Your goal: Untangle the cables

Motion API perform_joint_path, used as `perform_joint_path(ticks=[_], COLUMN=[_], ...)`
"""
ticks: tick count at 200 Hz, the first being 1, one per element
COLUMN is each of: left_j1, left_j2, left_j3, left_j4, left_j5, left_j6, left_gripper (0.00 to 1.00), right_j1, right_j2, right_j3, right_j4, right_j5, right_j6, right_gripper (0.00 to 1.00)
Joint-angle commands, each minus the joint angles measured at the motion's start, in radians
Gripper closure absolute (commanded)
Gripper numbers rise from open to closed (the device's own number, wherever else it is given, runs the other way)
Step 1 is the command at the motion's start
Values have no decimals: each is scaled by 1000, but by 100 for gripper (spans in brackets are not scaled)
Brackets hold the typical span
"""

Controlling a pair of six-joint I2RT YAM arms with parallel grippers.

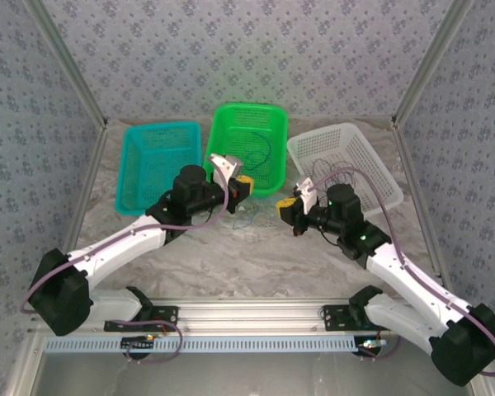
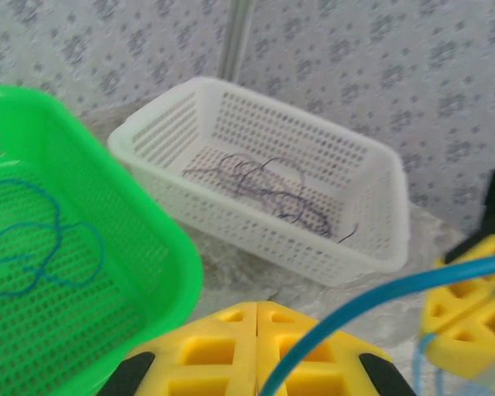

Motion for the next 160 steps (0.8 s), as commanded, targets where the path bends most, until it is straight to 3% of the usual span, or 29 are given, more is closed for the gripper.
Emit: perform_joint_path(ticks=[1, 21, 48, 72, 87, 116, 160], left_j1=[23, 39, 38, 37, 36, 39, 51], left_j2=[17, 36, 53, 71, 75, 62, -9], left_j3=[58, 73, 66, 81, 94, 98, 91], left_j4=[-78, -117, -50, -31, -50, -104, -125], left_j5=[-123, -158, -100, -69, -74, -190, -367], left_j6=[-5, -24, -52, -76, -74, -70, -21], left_gripper=[100, 100, 100, 100, 100, 100, 99], right_j1=[15, 26, 40, 52, 57, 56, 49], right_j2=[-53, -98, -83, -36, -24, -55, -63], right_j3=[13, 8, 12, 11, 10, 6, 8], right_j4=[-65, -69, -86, -68, -59, -101, -331], right_j5=[7, -1, 28, 54, 68, 112, 218], right_j6=[-10, 1, -1, 10, 11, 5, 86], right_gripper=[98, 94, 86, 85, 93, 95, 91])
